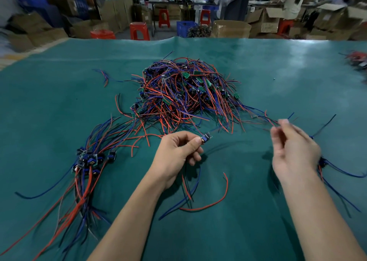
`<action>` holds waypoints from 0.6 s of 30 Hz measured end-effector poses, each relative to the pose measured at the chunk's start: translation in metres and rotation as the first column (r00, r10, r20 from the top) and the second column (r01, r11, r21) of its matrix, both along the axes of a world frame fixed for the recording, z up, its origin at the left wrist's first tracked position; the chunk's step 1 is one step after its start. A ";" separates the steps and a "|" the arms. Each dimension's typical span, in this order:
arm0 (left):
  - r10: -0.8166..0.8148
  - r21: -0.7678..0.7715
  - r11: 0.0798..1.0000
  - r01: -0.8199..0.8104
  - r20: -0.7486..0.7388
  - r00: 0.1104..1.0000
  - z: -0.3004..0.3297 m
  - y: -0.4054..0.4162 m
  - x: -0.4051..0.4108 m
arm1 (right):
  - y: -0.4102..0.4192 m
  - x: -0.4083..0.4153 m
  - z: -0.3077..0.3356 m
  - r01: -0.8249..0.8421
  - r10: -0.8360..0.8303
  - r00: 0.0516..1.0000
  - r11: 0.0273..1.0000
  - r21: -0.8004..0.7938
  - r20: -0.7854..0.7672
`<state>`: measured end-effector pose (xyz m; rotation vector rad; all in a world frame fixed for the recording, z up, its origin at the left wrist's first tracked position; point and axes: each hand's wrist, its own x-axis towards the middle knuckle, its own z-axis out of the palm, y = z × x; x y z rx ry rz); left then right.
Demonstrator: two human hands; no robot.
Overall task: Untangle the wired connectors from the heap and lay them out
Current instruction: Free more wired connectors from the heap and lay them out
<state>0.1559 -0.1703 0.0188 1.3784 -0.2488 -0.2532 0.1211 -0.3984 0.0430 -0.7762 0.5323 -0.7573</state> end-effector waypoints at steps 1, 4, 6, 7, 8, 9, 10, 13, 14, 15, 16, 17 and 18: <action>0.027 -0.040 0.999 -0.028 -0.014 1.000 0.000 0.001 0.001 | 0.001 0.000 0.000 0.007 -0.007 1.000 1.000 -0.024 -0.016; 0.019 -0.146 0.989 -0.028 -0.060 0.998 0.000 0.002 0.003 | 0.024 0.002 -0.007 -0.227 0.188 0.969 0.931 -0.286 -0.160; -0.042 -0.156 0.987 0.032 -0.063 0.997 -0.001 0.002 0.002 | 0.048 0.001 -0.015 -0.477 0.378 0.879 0.729 -0.492 -0.291; -0.081 -0.142 0.987 0.073 -0.050 0.995 -0.001 0.002 0.001 | 0.059 0.001 -0.018 -0.546 0.445 0.836 0.622 -0.561 -0.322; -0.124 -0.120 0.986 0.119 -0.031 0.992 0.000 0.002 0.001 | 0.067 0.000 -0.021 -0.576 0.494 0.808 0.545 -0.609 -0.323; -0.162 -0.099 0.982 0.160 -0.012 0.987 0.001 0.003 0.000 | 0.072 0.000 -0.024 -0.583 0.527 0.792 0.505 -0.636 -0.308; -0.186 -0.084 0.979 0.185 -0.005 0.982 0.002 0.003 -0.001 | 0.074 0.000 -0.025 -0.578 0.536 0.790 0.486 -0.656 -0.298; -0.184 -0.056 0.982 0.182 -0.033 0.982 0.004 0.003 -0.002 | 0.070 0.000 -0.024 -0.542 0.472 0.823 0.486 -0.686 -0.315; -0.179 -0.039 0.983 0.178 -0.043 0.983 0.004 0.003 -0.002 | 0.067 0.001 -0.022 -0.522 0.451 0.840 0.524 -0.673 -0.301; -0.177 -0.019 0.984 0.177 -0.047 0.983 0.004 0.003 -0.002 | 0.064 0.001 -0.020 -0.497 0.430 0.859 0.571 -0.653 -0.277; -0.178 0.001 0.984 0.178 -0.047 0.983 0.004 0.003 -0.002 | 0.060 0.002 -0.018 -0.467 0.404 0.879 0.618 -0.632 -0.253; -0.181 0.020 0.983 0.182 -0.045 0.982 0.004 0.003 -0.003 | 0.056 0.002 -0.016 -0.434 0.374 0.898 0.664 -0.609 -0.232; -0.187 0.037 0.981 0.188 -0.042 0.982 0.004 0.003 -0.003 | 0.053 0.002 -0.013 -0.409 0.354 0.911 0.704 -0.580 -0.212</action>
